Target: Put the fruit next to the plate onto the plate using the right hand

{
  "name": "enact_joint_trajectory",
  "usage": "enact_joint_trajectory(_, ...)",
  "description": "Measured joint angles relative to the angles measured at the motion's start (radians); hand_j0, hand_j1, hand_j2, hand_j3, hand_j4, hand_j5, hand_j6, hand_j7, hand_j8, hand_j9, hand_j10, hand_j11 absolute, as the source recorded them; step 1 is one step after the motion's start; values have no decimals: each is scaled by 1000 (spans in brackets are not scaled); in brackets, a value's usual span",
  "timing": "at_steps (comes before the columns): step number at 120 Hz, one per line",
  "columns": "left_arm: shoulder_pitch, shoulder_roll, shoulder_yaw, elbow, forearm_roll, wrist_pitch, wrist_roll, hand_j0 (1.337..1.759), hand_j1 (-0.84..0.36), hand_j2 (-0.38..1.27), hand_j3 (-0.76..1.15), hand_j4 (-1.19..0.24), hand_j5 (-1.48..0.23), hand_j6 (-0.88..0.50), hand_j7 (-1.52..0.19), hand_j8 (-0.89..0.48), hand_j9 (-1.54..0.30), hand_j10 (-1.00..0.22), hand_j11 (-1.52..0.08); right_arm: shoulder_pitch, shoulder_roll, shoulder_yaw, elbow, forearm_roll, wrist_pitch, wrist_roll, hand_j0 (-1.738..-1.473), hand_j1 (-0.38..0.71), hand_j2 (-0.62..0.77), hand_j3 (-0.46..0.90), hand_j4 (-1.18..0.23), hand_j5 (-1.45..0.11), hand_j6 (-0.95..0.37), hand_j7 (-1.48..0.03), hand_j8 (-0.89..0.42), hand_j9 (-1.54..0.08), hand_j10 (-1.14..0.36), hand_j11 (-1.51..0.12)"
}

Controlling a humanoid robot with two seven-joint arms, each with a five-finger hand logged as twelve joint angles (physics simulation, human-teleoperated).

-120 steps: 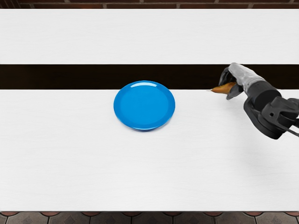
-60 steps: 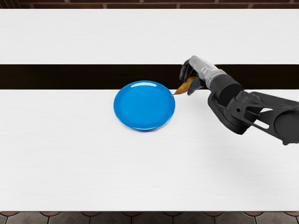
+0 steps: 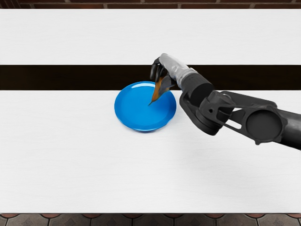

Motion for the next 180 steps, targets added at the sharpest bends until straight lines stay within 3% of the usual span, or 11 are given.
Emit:
enact_joint_trajectory(5,0,0,0,0,0,0,0,1658,325,4,0,-21,-26,-21,-26,-21,-26,-21,-26,1,13,0,-13,-1,1,-1,-1657,359,601,0,-854,-1154,-863,-1127,-476,-1153,-547,-1150)
enact_joint_trajectory(14,0,0,0,0,0,0,0,1658,325,4,0,-21,-26,-21,-26,-21,-26,-20,-26,1,36,0,-39,-1,3,0,-1657,367,665,0,-856,-1158,-867,-1129,-470,-1150,-550,-1154)
enact_joint_trajectory(22,0,0,0,0,0,0,0,1658,325,4,0,-21,-26,-21,-26,-21,-26,-20,-26,2,50,0,-52,-1,4,0,-1657,329,545,0,-826,-1126,-840,-1093,-471,-1113,-531,-1118)
enact_joint_trajectory(30,1,0,0,0,0,0,0,1658,325,4,0,-21,-26,-21,-26,-21,-26,-21,-26,2,59,1,-59,-4,3,-1,-1657,280,400,0,-718,-971,-728,-947,-460,-962,-501,-966)
enact_joint_trajectory(52,0,0,0,0,0,0,0,1658,325,4,0,-21,-26,-21,-26,-21,-26,-21,-26,2,77,2,-70,2,0,-2,-1658,-66,160,0,-316,-426,-320,-416,-211,-422,-227,-424)
enact_joint_trajectory(77,0,0,0,0,0,0,0,1658,325,4,0,-21,-26,-21,-26,-21,-26,-21,-26,3,58,22,-73,64,44,-2,-1658,-248,59,0,-115,-154,-117,-150,-77,-152,-83,-153)
enact_joint_trajectory(98,0,0,0,0,0,0,0,1658,325,4,0,-21,-26,-21,-26,-21,-26,-21,-26,-15,-10,131,-55,146,245,-2,-1658,-307,26,0,-50,-65,-51,-64,-34,-65,-36,-65)
enact_joint_trajectory(140,0,0,0,0,0,0,0,1658,325,4,0,-21,-27,-21,-26,-21,-26,-21,-26,-52,-377,294,-6,471,871,-2,-1658,-342,5,0,-10,-12,-12,-11,-8,-12,-8,-12)
enact_joint_trajectory(160,0,0,0,-3,1,-1,0,1658,325,4,0,-21,-27,-21,-26,-21,-26,-21,-26,-58,-502,335,-7,581,965,-2,-1658,-346,3,0,-6,-6,-7,-5,-5,-5,-4,-5)
enact_joint_trajectory(180,0,0,1,-5,1,-1,0,1658,325,4,0,-21,-27,-21,-27,-21,-26,-21,-26,-59,-545,352,-8,632,984,-2,-1658,-348,1,0,-4,-3,-5,-2,-4,-2,-3,-2)
